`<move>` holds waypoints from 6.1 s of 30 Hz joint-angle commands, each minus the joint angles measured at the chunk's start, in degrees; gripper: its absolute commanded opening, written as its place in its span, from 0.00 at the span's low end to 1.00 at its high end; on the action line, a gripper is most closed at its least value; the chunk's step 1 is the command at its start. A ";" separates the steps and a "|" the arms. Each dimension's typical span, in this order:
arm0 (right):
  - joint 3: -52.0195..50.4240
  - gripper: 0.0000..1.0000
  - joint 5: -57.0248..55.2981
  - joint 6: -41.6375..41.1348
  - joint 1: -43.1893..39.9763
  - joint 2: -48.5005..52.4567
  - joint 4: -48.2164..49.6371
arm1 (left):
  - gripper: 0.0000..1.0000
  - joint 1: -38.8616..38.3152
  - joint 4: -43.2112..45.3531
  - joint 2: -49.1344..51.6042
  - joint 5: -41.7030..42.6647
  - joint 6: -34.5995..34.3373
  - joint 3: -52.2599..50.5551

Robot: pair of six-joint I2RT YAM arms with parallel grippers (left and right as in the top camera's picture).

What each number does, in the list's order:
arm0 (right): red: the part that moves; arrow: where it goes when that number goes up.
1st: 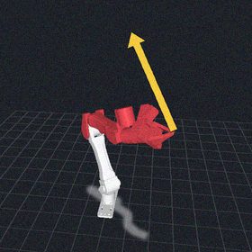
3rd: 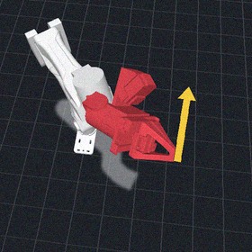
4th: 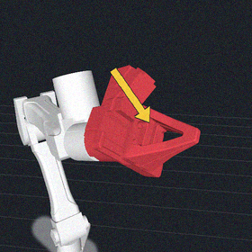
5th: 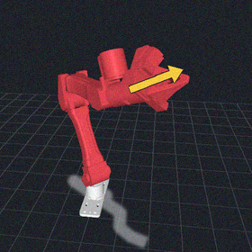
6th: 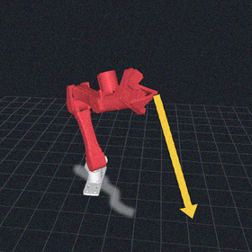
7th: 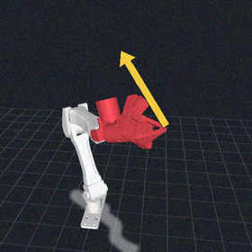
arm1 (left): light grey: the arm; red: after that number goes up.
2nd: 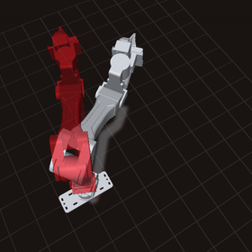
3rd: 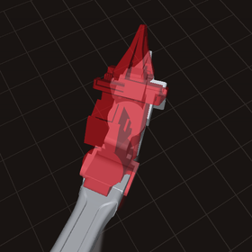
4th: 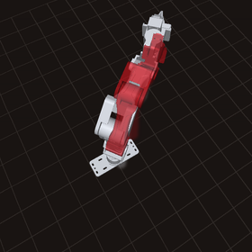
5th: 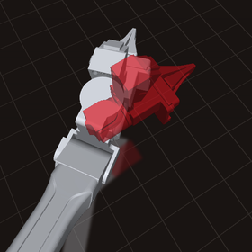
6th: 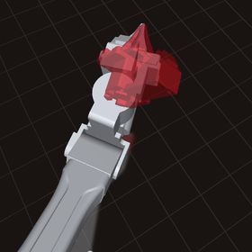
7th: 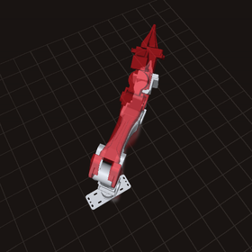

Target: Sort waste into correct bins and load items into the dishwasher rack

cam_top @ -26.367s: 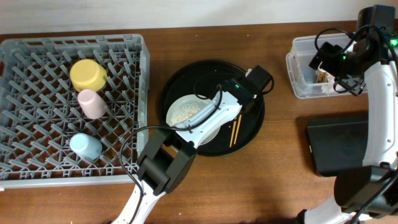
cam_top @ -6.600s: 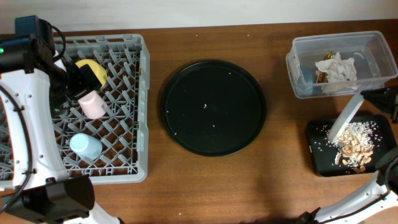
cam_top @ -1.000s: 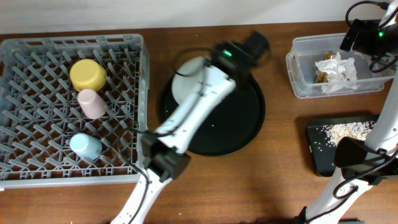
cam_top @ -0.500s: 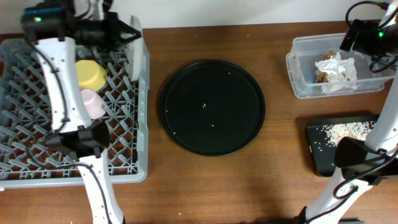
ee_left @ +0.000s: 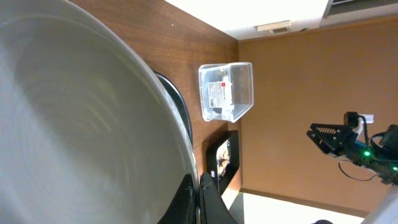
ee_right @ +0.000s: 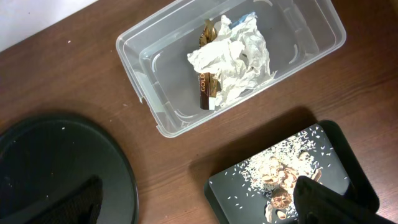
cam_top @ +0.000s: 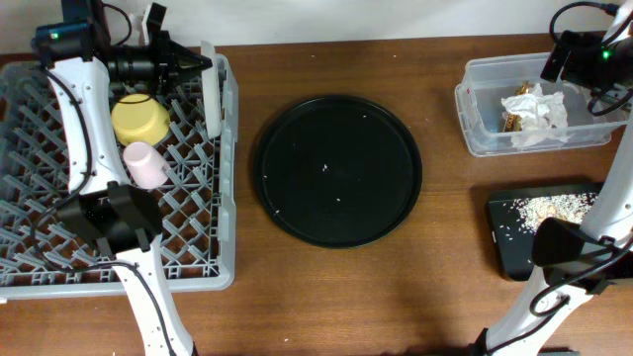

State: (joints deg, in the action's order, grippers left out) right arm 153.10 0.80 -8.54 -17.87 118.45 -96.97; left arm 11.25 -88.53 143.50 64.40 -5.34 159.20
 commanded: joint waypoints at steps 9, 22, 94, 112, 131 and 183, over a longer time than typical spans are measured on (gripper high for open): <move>-0.22 0.98 0.09 0.39 -0.15 -0.68 -0.35 | 0.68 4.50 -6.34 -0.92 2.43 -0.81 0.09; -0.22 0.99 0.09 0.39 -0.15 -0.68 -0.33 | 0.86 6.29 -8.17 -17.05 -30.45 -0.81 0.61; -0.22 0.98 0.09 0.39 -0.15 -0.68 -0.35 | 1.00 -12.22 85.07 -143.16 -49.24 8.90 -158.68; -0.20 0.99 0.07 0.39 -0.13 -1.18 -0.35 | 1.00 -12.22 85.05 -143.16 -49.24 8.90 -158.68; 0.15 0.98 -2.97 2.40 -0.15 -60.04 -0.35 | 1.00 -12.22 85.07 -143.16 -49.24 8.90 -158.68; -152.78 0.98 -2.82 6.95 19.78 -118.22 92.30 | 1.00 -12.22 85.05 -143.16 -49.24 8.90 -158.68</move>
State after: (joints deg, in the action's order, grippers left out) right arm 0.60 2.04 -8.78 1.32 0.73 -4.10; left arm -0.69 -3.22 0.62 15.55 3.07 0.80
